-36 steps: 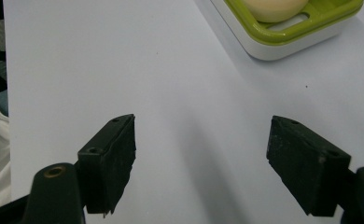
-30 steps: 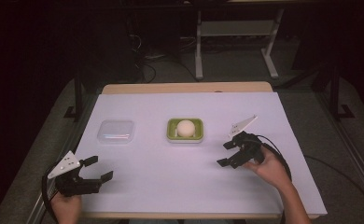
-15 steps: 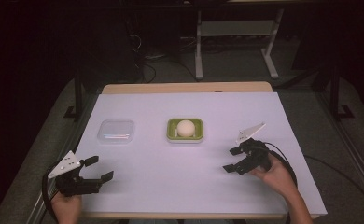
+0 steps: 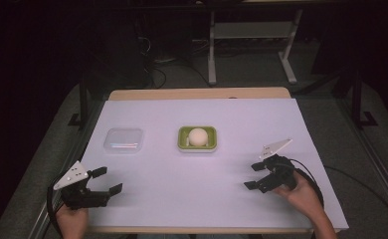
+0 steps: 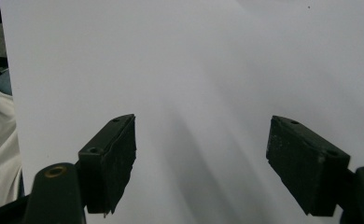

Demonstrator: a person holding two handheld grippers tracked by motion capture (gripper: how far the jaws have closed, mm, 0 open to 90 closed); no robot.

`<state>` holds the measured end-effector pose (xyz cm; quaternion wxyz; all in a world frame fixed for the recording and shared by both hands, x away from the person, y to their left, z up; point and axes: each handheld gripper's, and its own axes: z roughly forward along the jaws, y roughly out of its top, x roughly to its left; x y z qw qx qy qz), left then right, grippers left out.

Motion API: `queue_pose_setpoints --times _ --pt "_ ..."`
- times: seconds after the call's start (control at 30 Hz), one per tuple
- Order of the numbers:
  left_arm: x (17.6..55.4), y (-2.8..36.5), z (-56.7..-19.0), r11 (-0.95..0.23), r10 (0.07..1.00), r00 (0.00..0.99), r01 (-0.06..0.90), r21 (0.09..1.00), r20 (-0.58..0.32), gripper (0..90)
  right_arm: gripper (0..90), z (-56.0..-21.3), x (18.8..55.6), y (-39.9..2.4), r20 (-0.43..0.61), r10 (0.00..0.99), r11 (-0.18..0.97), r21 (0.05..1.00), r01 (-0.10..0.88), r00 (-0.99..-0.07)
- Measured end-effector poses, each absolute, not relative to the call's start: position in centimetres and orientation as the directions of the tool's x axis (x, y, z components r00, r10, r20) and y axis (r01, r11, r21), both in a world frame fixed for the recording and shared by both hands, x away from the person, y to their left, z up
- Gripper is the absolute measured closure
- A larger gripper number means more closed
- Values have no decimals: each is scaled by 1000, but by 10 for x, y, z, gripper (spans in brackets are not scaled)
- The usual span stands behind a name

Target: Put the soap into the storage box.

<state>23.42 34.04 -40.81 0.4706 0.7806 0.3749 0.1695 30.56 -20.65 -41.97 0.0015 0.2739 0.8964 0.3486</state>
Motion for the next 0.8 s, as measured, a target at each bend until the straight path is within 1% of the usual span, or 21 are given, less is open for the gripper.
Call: queue_pose_setpoints --times 0.43,0.8 --pt "235 338 -409 -288 743 665 425 858 -80 133 234 -428 288 -218 198 513 587 628 510 -835" --pt "236 337 -411 -308 742 667 433 847 -71 132 235 -432 265 -223 175 521 568 659 493 -835"
